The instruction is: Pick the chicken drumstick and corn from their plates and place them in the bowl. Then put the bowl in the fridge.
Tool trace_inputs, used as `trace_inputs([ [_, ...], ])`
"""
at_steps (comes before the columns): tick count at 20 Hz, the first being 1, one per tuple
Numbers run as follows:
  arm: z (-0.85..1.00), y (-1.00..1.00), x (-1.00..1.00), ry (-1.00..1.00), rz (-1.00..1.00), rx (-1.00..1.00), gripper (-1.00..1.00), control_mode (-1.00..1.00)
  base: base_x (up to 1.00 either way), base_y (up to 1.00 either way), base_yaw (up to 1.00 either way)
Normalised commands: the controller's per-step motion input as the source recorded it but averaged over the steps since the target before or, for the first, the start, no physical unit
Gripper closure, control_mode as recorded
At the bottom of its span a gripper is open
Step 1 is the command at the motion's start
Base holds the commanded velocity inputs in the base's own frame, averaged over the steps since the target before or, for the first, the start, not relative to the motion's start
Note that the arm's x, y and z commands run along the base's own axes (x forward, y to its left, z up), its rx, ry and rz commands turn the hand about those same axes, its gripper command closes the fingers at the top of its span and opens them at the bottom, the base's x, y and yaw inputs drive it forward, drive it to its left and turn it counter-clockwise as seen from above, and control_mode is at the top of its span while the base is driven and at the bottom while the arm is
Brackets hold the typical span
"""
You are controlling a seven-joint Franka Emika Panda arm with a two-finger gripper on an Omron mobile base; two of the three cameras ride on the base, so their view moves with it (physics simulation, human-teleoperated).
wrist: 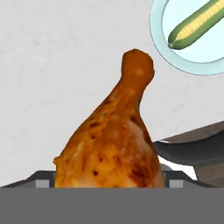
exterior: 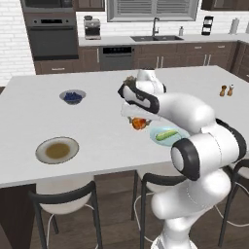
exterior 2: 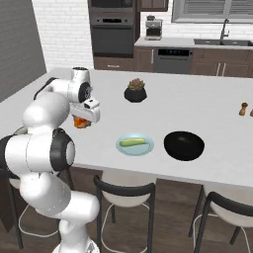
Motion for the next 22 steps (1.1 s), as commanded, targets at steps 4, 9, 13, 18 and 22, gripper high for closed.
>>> trace_inputs([
  [4,0.00,-1.00,0.00,0.16,-0.27,-0.18,1.00,-1.00,0.00,0.00,0.00],
  [9,0.03,-1.00,0.00,0.14,-0.28,-0.14,1.00,-1.00,0.00,0.00,0.00],
  [13,0.02,-1.00,0.00,0.02,-0.16,-0.01,1.00,-1.00,0.00,0.00,0.00],
  [18,0.00,-1.00,0.02,-0.04,-0.02,0.01,1.00,-1.00,0.00,0.00,0.00],
  [22,0.00,-1.00,0.15,-0.18,0.03,0.03,1.00,-1.00,0.00,0.00,0.00],
])
